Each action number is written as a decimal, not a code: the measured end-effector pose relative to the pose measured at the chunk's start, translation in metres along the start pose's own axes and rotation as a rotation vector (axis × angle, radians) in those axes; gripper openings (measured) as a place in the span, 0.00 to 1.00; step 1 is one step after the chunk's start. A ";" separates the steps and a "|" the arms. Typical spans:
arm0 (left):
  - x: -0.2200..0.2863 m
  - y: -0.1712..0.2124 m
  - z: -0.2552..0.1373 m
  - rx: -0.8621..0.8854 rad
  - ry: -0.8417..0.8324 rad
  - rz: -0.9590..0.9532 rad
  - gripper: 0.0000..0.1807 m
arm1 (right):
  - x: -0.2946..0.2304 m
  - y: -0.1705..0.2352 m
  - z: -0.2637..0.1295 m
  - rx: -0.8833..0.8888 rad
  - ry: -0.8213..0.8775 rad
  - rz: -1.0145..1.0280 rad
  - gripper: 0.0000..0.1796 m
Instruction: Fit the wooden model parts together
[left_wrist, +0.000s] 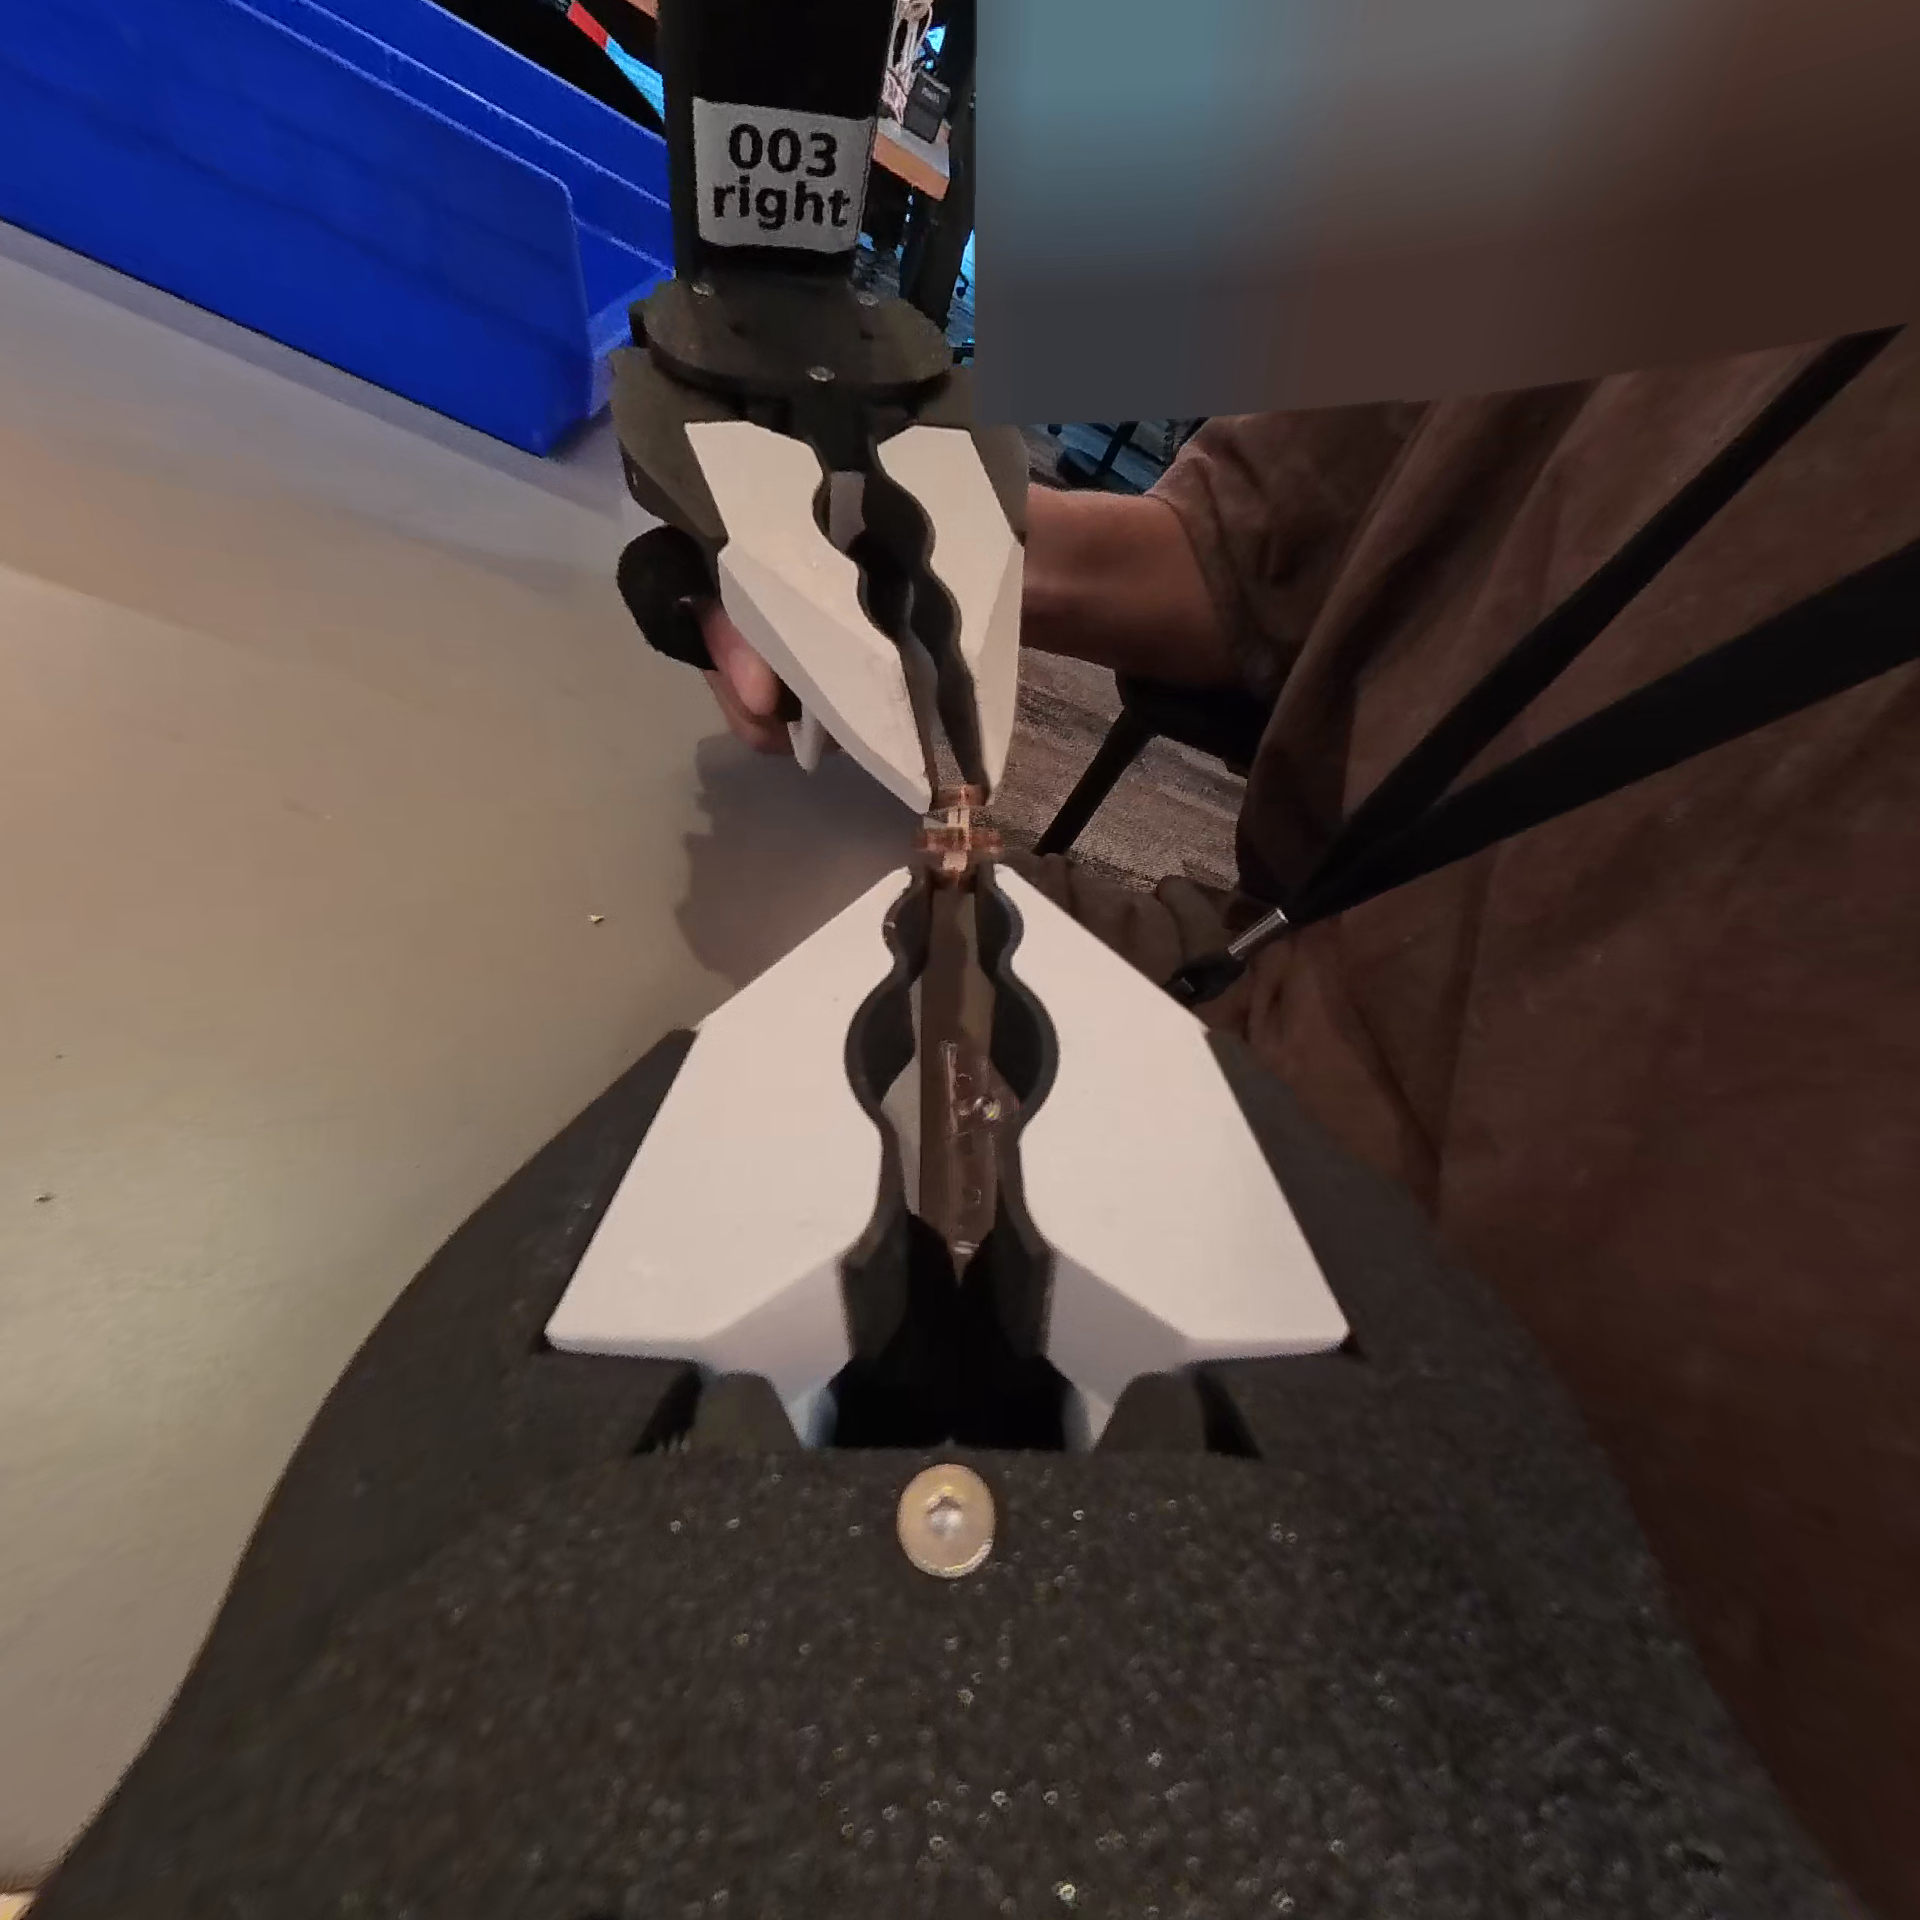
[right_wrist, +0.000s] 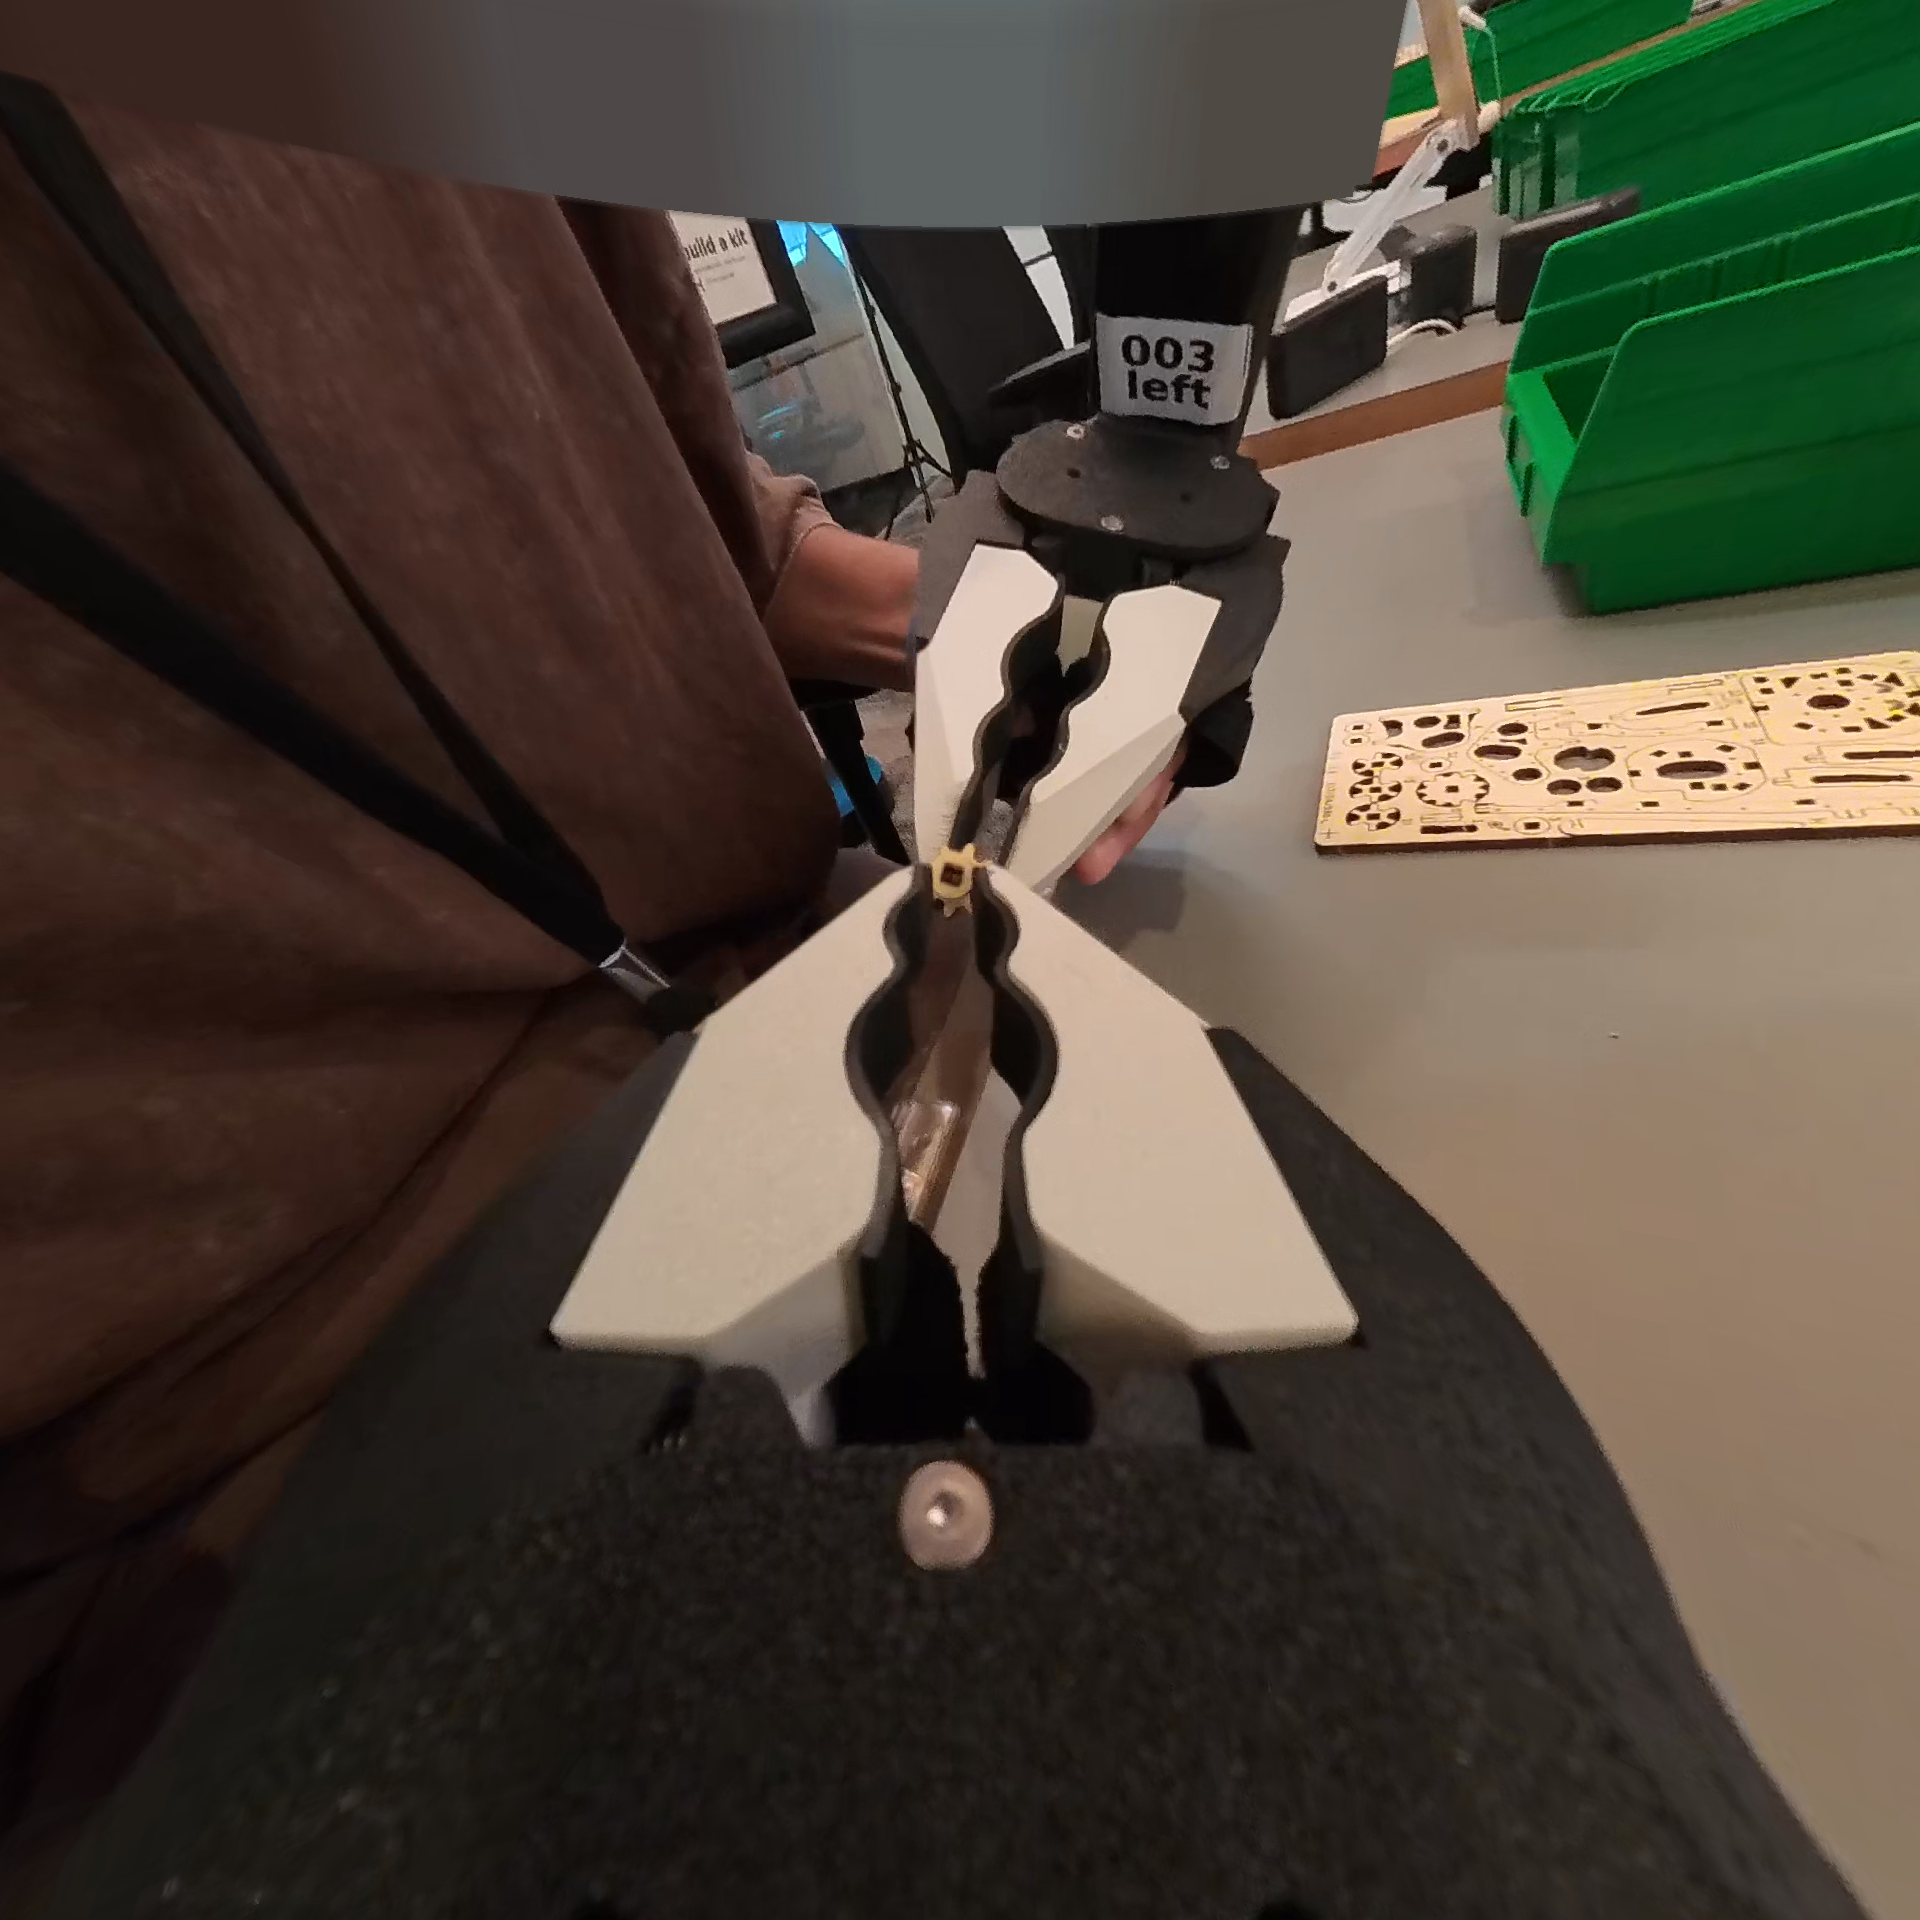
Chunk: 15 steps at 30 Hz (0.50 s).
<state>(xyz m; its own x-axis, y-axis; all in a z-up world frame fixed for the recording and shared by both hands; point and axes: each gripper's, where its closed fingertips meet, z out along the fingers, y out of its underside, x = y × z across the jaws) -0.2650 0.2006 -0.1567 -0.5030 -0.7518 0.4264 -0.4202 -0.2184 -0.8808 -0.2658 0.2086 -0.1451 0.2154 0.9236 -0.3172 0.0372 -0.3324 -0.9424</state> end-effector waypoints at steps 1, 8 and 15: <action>0.000 0.000 0.001 -0.003 0.001 0.001 0.03 | -0.001 0.000 0.000 0.007 -0.008 0.006 0.04; -0.004 0.008 0.002 -0.039 -0.018 -0.003 0.03 | 0.002 0.011 0.003 -0.053 0.006 0.010 0.04; -0.011 0.009 0.001 -0.033 -0.042 -0.022 0.03 | 0.007 0.011 0.003 -0.078 0.058 -0.042 0.04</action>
<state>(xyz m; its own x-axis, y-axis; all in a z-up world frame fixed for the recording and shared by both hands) -0.2623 0.2062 -0.1696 -0.4618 -0.7724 0.4360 -0.4557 -0.2151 -0.8637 -0.2668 0.2118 -0.1578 0.2678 0.9251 -0.2691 0.1225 -0.3097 -0.9429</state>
